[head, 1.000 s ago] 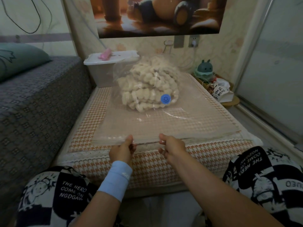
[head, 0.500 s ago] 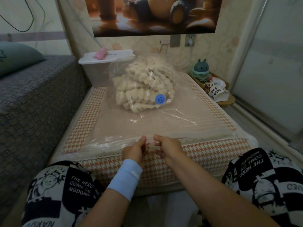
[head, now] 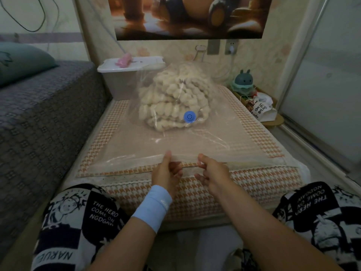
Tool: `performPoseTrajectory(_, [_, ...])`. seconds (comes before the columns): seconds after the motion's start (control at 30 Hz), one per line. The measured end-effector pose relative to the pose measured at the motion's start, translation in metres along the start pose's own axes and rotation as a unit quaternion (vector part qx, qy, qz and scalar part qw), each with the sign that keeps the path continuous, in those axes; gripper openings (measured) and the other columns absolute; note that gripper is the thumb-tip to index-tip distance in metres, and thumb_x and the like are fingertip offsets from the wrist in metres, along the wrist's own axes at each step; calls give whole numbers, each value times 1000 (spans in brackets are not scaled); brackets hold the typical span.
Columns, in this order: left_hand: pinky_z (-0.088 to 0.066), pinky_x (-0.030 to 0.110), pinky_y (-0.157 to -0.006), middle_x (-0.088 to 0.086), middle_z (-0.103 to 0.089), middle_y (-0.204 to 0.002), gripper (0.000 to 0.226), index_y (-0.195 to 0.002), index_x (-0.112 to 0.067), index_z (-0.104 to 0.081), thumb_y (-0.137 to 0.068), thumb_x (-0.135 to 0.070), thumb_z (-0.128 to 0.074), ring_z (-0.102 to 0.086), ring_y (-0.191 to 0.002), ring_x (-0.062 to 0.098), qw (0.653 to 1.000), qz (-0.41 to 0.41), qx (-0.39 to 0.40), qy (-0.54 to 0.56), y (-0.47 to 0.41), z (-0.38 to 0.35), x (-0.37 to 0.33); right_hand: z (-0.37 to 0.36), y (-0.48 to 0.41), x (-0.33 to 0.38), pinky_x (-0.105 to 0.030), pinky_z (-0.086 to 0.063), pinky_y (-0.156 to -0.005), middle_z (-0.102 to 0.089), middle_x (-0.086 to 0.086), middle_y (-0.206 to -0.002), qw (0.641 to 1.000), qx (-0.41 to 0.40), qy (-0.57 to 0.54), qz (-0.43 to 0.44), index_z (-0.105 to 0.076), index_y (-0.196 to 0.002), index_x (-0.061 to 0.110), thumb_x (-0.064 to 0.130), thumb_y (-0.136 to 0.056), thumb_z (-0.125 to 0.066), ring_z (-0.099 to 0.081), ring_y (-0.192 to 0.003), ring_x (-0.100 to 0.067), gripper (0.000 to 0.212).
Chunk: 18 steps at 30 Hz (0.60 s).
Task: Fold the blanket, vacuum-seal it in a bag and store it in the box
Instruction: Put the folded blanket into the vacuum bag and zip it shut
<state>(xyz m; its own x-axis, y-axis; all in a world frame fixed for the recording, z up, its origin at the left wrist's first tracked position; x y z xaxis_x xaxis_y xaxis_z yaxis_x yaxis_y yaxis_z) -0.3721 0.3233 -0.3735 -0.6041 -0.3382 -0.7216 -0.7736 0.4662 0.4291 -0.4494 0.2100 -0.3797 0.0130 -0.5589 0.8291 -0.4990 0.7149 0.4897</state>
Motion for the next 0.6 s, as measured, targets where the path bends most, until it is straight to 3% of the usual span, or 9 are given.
performPoseTrajectory(0.1, [-58, 32, -62, 13, -70, -71, 32, -83, 4, -69, -82, -28, -73, -66, -60, 24, 994, 9, 28, -105, 2, -12, 16, -9, 6, -6, -25, -48, -44, -68, -10, -73, 999, 33, 26, 10, -68, -87, -2, 19, -87, -74, -51, -39, -11, 22])
performPoseTrajectory(0.17, [-59, 43, -78, 17, -73, -78, 41, -81, 3, -74, -64, -33, -84, -71, -73, 30, 988, -10, -10, -153, -4, -10, 20, -11, 6, -9, -32, -53, -53, -69, -14, -67, 999, 20, 30, 21, -70, -91, -9, 18, -84, -77, -58, -42, -17, 28])
performPoseTrajectory(0.23, [-57, 48, -82, 18, -73, -79, 44, -75, 0, -75, -51, -34, -86, -72, -77, 33, 987, -18, -34, -157, -14, -6, 22, -9, 6, -8, -31, -54, -50, -68, -14, -64, 999, 7, 33, 24, -70, -96, -11, 15, -85, -76, -60, -44, -18, 29])
performPoseTrajectory(0.37, [-57, 38, -72, 17, -70, -68, 25, -56, -4, -72, -66, -24, -83, -68, -65, 29, 986, -11, -54, -160, -8, -12, 16, -5, 3, 1, -26, -51, -46, -64, -9, -70, 999, -11, 41, 29, -68, -92, -4, 13, -86, -75, -60, -45, -12, 20])
performPoseTrajectory(0.47, [-49, 29, -56, 14, -63, -60, 24, -63, 1, -67, -79, -14, -76, -56, -51, 22, 988, -15, -78, -136, -11, -12, 12, 2, 0, 6, -28, -54, -50, -65, -10, -80, 998, -33, 39, 27, -66, -88, 0, 15, -86, -76, -62, -65, -19, 19])
performPoseTrajectory(0.6, [-45, 27, -53, 8, -62, -53, 27, -61, -1, -65, -83, -16, -73, -54, -50, 20, 987, -25, -107, -115, -21, -7, 4, 15, -5, 13, -26, -54, -50, -65, -10, -83, 998, -50, 22, 18, -68, -96, -2, 17, -87, -76, -61, -69, -20, 23])
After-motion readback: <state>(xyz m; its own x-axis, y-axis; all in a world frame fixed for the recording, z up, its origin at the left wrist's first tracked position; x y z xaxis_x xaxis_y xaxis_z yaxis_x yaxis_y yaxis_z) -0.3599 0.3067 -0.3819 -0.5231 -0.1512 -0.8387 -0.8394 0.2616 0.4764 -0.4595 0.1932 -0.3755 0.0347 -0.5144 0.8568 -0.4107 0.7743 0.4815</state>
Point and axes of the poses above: each hand's wrist, its own y-axis away from the middle knuckle, its own z-axis out of the back of the hand, x = y × z, the point moved 2 cm from there along -y, towards the middle knuckle
